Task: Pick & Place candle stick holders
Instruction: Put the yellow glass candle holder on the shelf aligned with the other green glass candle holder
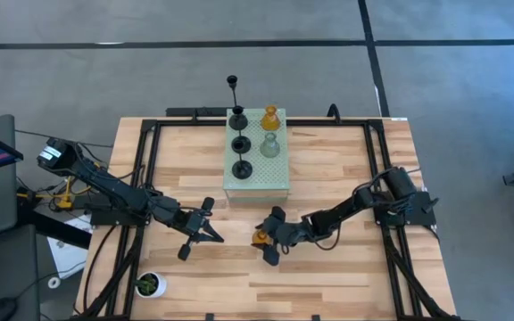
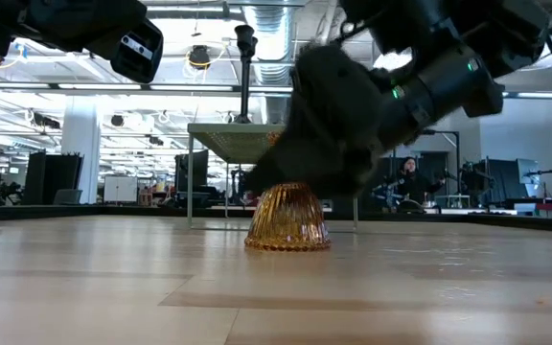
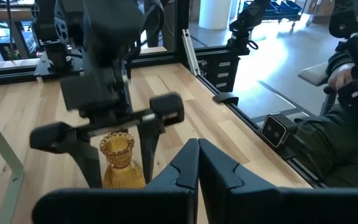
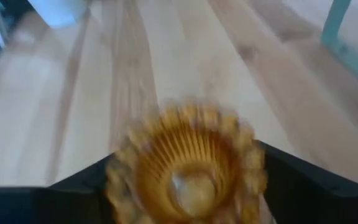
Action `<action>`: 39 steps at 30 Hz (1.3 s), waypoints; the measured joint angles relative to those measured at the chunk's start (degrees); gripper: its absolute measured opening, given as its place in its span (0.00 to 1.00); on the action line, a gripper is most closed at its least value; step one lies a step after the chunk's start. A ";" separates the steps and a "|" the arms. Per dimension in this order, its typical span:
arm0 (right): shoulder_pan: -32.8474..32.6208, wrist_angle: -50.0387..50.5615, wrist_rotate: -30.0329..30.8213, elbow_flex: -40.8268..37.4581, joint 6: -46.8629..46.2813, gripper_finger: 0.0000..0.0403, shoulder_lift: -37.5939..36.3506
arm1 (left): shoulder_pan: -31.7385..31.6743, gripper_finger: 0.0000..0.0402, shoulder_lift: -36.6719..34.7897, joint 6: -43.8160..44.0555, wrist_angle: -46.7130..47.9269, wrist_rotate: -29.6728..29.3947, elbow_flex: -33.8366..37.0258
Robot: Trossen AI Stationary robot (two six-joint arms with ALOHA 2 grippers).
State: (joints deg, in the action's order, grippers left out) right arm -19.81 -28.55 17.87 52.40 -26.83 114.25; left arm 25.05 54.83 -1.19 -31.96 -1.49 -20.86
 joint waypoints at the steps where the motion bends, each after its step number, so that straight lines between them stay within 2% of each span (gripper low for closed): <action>1: 0.02 -0.34 0.05 0.07 0.00 0.67 -0.45 | -0.01 0.02 0.00 0.00 0.01 0.01 0.00; 5: 0.00 0.56 0.15 0.09 -0.02 0.54 -1.15 | -0.01 0.02 0.00 0.00 0.00 0.00 0.00; 11: 0.05 -0.08 0.50 0.21 0.00 0.29 -1.44 | 0.00 0.02 0.00 0.00 -0.01 0.01 0.00; 18: -0.04 3.18 0.02 -0.04 0.08 0.29 -3.93 | -0.01 0.01 0.00 0.02 -0.01 -0.01 0.00; 27: 0.98 10.94 3.01 0.00 1.88 0.29 -17.25 | 0.01 0.01 0.02 0.02 -0.01 0.01 0.00; 34: 5.88 13.84 3.04 0.38 3.45 0.29 -26.33 | 0.01 0.02 0.02 0.00 -0.11 0.01 0.00; 39: 10.73 17.94 3.03 3.24 6.28 0.29 -28.40 | 0.01 0.01 0.02 0.00 -0.16 0.00 0.00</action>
State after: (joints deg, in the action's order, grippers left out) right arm -9.08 -10.62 20.90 55.65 -20.55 85.85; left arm 25.06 54.85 -1.19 -32.12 -1.48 -20.86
